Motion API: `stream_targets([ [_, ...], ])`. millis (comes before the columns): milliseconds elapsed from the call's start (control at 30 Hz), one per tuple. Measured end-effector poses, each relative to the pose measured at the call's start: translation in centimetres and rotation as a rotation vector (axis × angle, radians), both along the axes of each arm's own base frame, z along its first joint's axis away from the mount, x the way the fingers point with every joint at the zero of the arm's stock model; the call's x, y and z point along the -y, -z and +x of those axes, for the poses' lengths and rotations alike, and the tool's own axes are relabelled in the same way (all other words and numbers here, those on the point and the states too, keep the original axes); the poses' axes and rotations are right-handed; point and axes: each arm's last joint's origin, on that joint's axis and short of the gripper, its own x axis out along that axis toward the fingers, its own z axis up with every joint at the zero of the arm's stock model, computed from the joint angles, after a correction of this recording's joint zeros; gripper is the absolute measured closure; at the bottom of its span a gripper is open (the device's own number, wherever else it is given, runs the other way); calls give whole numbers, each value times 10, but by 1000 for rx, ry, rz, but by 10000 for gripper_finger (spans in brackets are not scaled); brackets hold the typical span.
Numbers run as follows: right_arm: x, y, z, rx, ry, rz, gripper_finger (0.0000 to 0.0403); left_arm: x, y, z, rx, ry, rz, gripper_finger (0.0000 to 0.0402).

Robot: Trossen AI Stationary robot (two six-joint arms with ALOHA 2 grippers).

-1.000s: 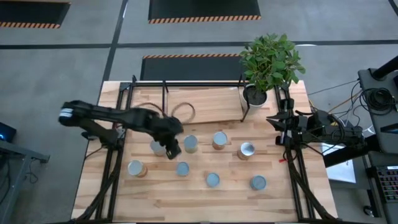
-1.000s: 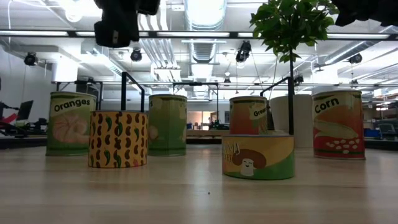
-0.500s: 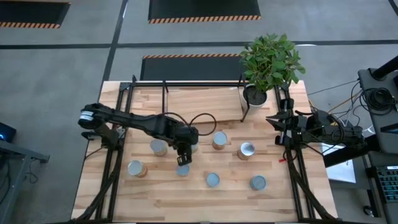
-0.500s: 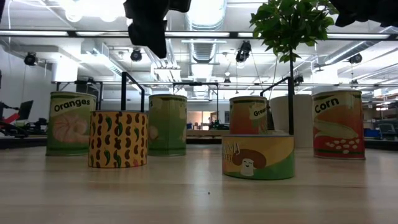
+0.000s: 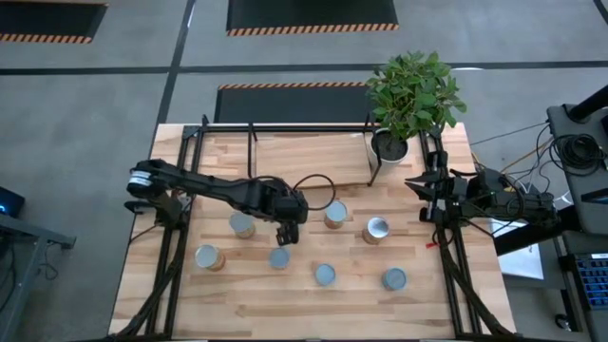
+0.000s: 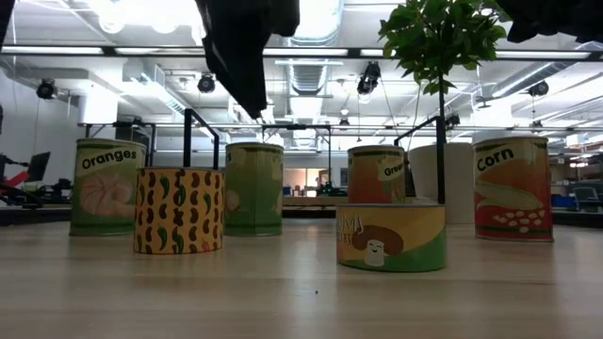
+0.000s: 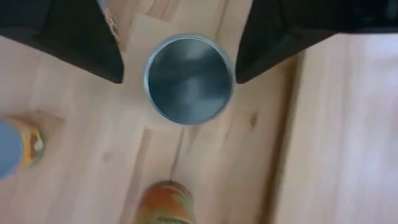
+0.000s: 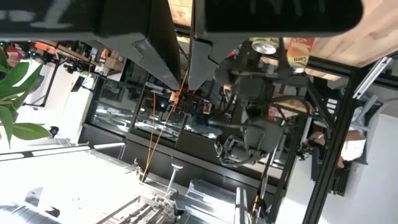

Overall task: Pick and place cans onto a shelf
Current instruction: Put the canned pears on the shelf

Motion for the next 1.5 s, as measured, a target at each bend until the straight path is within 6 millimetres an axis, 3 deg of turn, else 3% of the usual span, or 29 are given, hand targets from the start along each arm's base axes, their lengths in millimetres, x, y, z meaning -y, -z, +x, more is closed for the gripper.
stream_targets([
  [267,0,1,0,-8,3,-9,380,1,16,8,-52,14,-3,66],
  [1133,0,1,0,-16,5,-15,380,-8,38,16,-115,15,15,66],
  [1500,0,1,0,-16,8,-22,380,-8,42,14,-123,26,16,100],
])
